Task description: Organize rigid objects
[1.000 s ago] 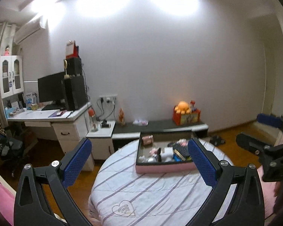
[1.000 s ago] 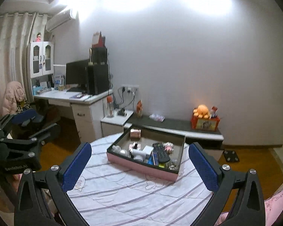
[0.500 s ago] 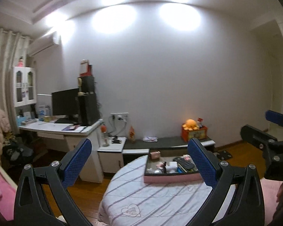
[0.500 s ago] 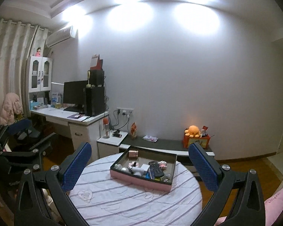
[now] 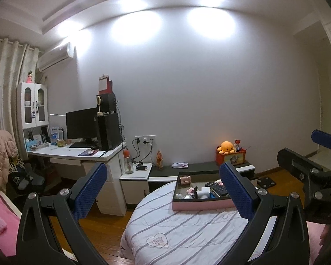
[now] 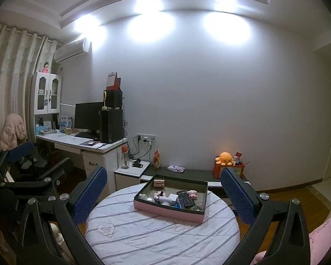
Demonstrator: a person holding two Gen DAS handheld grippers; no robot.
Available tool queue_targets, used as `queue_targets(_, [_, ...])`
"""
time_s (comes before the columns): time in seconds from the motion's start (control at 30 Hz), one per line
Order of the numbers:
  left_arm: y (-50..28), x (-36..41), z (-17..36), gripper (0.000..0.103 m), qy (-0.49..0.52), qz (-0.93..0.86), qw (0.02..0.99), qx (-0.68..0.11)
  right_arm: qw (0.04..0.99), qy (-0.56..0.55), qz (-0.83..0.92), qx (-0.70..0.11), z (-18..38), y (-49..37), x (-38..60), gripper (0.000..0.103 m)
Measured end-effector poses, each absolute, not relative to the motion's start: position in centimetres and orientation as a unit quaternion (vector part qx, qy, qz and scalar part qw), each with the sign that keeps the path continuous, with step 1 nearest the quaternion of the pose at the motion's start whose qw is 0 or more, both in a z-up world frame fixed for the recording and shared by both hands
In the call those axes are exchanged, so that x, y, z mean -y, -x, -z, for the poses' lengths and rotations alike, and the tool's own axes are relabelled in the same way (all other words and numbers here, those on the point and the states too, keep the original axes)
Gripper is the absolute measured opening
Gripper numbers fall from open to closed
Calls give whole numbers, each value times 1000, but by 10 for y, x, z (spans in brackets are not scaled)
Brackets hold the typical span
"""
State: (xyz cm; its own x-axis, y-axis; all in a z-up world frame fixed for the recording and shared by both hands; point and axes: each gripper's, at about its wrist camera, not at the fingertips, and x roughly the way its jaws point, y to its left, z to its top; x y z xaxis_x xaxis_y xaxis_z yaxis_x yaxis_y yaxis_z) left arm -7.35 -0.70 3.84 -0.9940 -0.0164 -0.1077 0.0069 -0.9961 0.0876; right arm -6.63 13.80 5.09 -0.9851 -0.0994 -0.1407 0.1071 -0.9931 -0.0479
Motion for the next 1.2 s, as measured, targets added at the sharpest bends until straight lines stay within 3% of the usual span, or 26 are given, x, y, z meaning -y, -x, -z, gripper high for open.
queue_targets(1.2, [32,10,-32,103,-29,999,-10,29,11,-44,998,-33,-45,19,-135,103])
